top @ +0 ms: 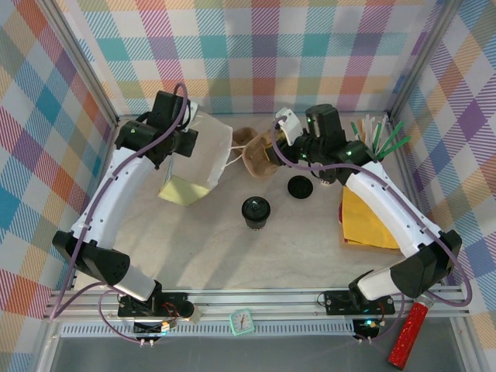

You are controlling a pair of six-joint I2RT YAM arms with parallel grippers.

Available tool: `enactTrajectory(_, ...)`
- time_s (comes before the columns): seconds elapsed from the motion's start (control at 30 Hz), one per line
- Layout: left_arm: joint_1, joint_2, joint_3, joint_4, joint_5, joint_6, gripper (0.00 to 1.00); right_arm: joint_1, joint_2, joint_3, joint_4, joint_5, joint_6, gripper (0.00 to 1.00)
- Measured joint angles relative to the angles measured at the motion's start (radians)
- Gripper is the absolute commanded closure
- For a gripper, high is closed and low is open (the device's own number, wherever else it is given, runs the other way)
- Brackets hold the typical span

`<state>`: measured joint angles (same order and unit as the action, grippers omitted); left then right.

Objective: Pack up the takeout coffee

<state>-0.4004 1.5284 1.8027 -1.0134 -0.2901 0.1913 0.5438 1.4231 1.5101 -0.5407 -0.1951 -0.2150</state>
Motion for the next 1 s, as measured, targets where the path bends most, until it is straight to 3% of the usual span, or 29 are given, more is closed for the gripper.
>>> enactTrajectory(0.3,-0.018,0.002,-0.016,0.016,0.013,0.008,0.99,0.014,0.015,0.123,0.034,-0.010,-0.019,0.56)
enactTrajectory(0.57,-0.045,0.022,-0.016,0.023,0.023,0.006,0.99,0.077,0.117,0.234,0.072,-0.043,-0.021,0.55)
enactTrajectory(1.0,-0.049,0.043,-0.016,0.020,0.047,-0.016,0.99,0.154,0.219,0.295,0.139,-0.080,0.021,0.55)
